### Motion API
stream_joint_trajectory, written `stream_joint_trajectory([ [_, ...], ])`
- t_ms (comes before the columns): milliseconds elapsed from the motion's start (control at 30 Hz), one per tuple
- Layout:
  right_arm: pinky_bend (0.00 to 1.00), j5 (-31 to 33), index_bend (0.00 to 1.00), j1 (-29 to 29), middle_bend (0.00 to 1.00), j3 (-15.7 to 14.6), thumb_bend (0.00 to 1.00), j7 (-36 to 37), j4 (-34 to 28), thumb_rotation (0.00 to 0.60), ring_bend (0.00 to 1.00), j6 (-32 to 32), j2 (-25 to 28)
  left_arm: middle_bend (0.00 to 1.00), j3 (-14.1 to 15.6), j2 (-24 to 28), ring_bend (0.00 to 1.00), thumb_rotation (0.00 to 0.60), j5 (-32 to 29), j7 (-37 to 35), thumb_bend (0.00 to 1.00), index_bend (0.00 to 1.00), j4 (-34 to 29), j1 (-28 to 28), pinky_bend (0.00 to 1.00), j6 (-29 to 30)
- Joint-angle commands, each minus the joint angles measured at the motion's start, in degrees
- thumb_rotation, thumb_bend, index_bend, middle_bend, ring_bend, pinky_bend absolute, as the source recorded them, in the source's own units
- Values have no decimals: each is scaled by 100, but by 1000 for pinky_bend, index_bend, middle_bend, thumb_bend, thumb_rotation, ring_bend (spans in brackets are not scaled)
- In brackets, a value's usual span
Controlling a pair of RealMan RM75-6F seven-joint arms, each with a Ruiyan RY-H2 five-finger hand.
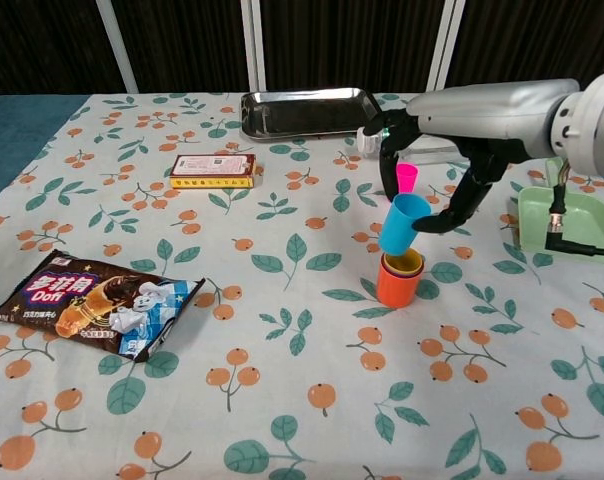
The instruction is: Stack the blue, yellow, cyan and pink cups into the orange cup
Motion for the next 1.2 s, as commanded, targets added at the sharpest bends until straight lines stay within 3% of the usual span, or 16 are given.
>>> stream_joint_trajectory([
  [33, 87, 14, 518, 8, 0, -24, 404, -12, 52, 600, 29, 20, -50, 99, -5, 0, 6, 600, -12, -9, 682, 180, 7, -5, 50, -13],
  [1200, 89, -41, 521, -91, 0, -252, 404, 104, 307, 600, 30, 27, -205, 99, 2, -1, 6, 600, 6, 17, 682, 180, 21, -14, 50, -16],
])
